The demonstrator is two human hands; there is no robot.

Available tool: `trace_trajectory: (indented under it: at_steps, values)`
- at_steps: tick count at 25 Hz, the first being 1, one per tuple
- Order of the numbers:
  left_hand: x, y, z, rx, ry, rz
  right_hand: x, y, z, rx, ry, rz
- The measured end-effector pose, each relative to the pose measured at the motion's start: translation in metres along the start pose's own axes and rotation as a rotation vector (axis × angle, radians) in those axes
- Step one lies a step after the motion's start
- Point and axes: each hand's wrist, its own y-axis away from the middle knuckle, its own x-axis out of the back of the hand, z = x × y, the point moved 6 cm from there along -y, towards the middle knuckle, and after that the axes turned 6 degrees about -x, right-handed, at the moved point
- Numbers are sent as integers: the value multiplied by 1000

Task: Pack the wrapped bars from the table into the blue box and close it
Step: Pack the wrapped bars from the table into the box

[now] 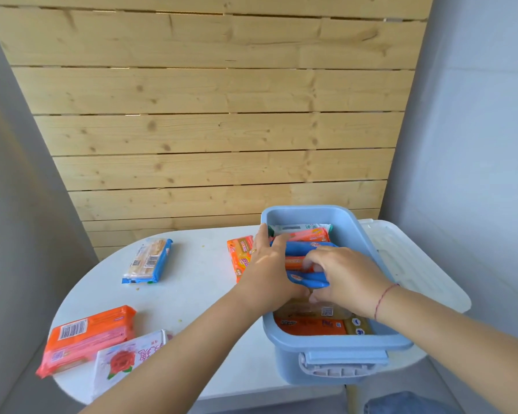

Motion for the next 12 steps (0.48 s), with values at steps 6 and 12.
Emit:
trace_trajectory:
  at_steps: [6, 12]
  values:
    - [10, 2, -9, -1, 129, 19, -9, -15, -15, 64, 44, -11]
    - [18, 11, -18, 68, 198, 20, -14, -18, -34, 19, 78, 10]
